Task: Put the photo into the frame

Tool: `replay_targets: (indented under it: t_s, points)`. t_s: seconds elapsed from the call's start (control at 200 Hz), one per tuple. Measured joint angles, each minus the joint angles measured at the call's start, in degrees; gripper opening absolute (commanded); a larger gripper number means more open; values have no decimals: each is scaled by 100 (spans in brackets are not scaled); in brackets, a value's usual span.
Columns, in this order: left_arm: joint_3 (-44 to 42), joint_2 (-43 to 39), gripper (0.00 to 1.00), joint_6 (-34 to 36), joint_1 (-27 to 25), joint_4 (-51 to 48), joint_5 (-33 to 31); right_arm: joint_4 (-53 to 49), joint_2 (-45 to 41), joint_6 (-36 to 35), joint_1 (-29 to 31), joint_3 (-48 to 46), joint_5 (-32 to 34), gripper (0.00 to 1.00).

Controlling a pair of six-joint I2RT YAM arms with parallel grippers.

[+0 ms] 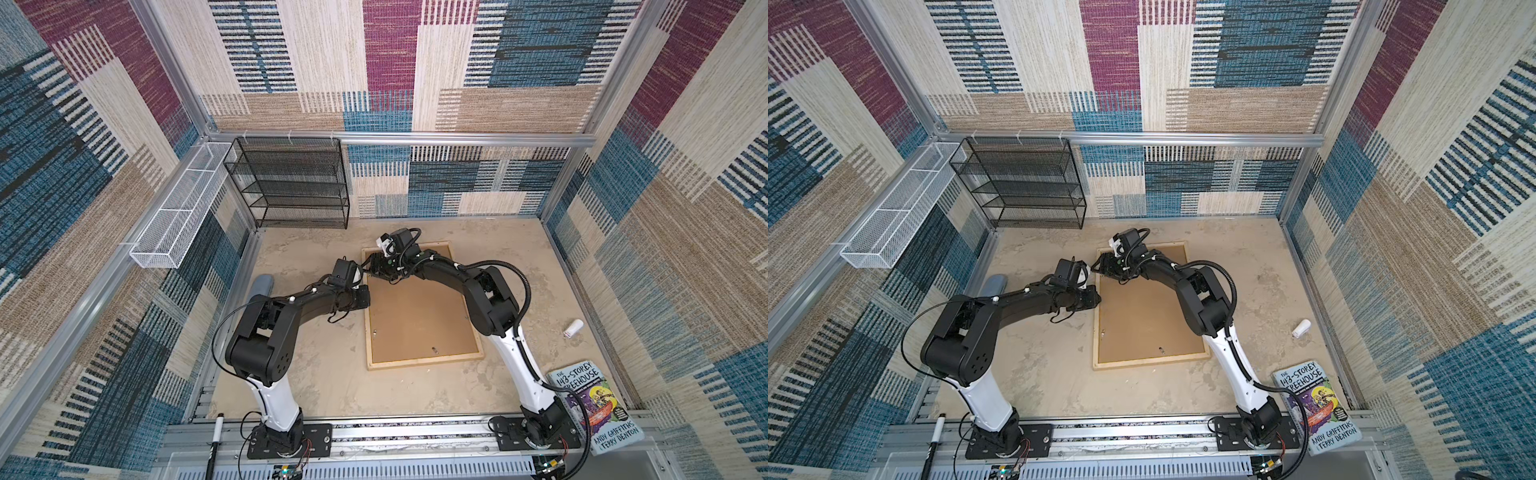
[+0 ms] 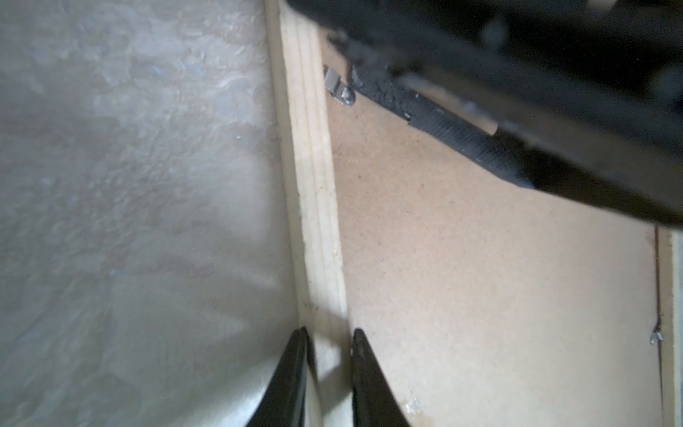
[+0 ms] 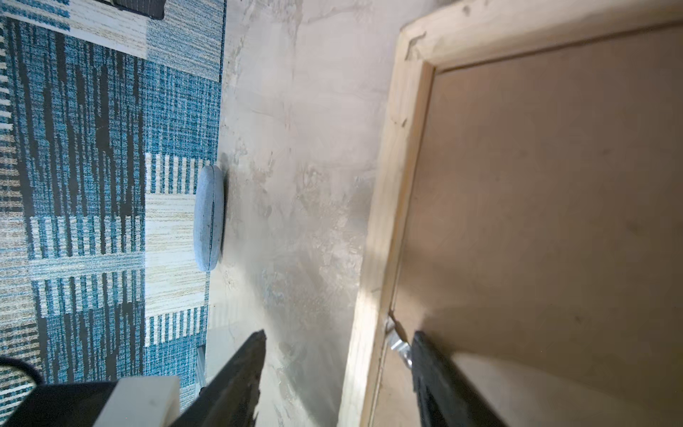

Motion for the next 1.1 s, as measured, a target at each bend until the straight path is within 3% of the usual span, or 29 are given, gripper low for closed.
replay_targets:
  t_s: [0.591,1.102]
  points:
    - [140,85,21,184,55,-157,28,-105,350,-205,-33,503,-428,64]
    - [326,245,20,260,107,-238,11,-457,789,-1220,-109,1139,-894,62]
